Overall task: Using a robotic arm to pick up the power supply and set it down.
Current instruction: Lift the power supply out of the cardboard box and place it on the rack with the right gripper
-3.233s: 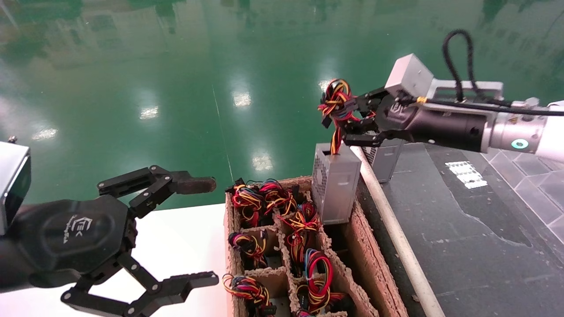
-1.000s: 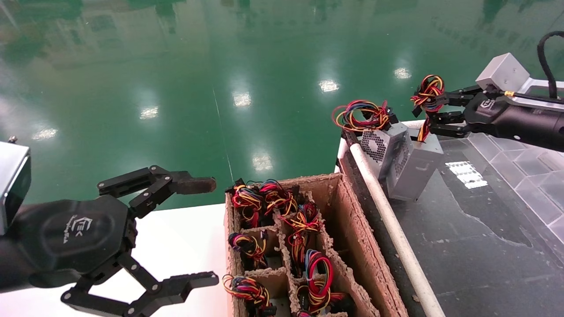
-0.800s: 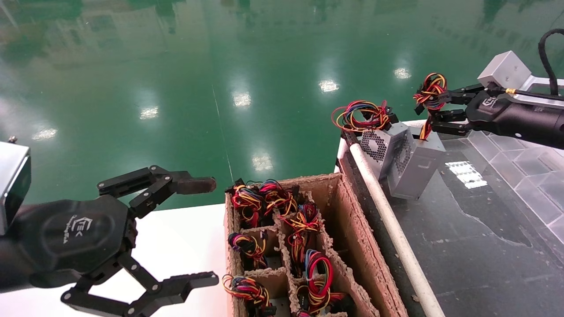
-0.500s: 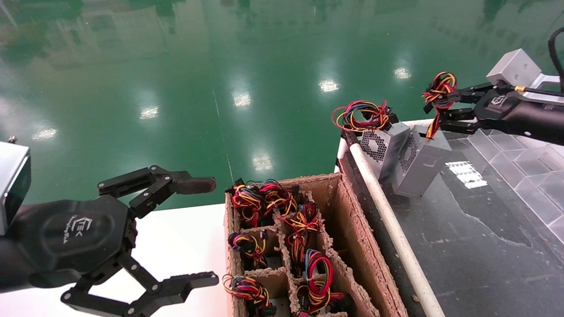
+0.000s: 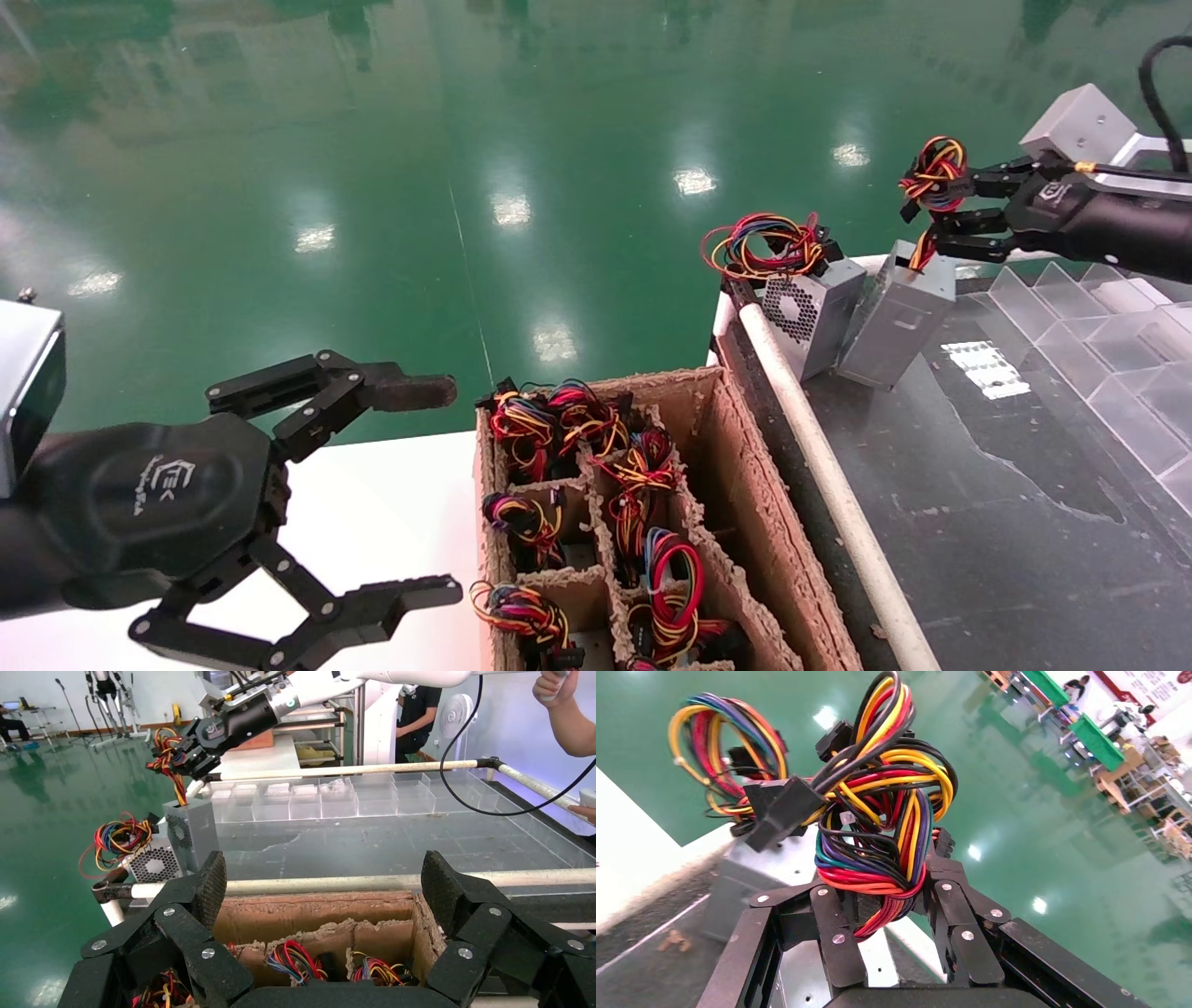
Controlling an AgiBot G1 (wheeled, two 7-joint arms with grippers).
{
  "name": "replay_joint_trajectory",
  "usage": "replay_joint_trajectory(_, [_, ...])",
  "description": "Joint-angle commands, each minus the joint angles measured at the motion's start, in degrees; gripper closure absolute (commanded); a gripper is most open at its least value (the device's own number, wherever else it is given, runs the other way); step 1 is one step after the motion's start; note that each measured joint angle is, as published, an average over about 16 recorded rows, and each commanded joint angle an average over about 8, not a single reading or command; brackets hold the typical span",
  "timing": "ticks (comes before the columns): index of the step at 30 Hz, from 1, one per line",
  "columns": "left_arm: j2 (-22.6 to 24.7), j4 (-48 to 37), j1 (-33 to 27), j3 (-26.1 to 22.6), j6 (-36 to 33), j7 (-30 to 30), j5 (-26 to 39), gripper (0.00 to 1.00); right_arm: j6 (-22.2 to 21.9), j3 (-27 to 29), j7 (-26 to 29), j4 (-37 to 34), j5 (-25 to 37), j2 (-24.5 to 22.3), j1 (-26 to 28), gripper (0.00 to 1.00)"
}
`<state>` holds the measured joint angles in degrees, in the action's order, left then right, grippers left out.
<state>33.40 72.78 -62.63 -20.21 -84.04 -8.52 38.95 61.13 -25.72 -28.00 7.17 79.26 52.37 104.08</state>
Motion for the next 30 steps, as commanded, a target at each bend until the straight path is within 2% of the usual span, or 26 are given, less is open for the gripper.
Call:
replay_joint_trajectory(1, [0.0, 0.0, 0.0, 0.0, 0.0, 0.0, 0.0, 0.0, -1.2, -0.1, -0.6, -0.7, 0.3, 0.7, 0.4, 1.0])
replay_joint_trajectory(14, [0.0, 0.0, 0.0, 0.0, 0.0, 0.0, 0.0, 0.0, -5.2, -0.8, -3.1, -4.2, 1.3, 5.3, 2.2, 1.0])
replay_joint_trajectory(23, [0.0, 0.0, 0.0, 0.0, 0.0, 0.0, 0.0, 0.0, -10.9, -1.0, -4.5, -5.7, 1.7, 8.1, 2.6, 1.0])
replay_joint_trajectory(30, [0.0, 0.0, 0.0, 0.0, 0.0, 0.0, 0.0, 0.0, -17.0, -1.1, -5.0, -6.4, 1.9, 10.7, 2.7, 1.0])
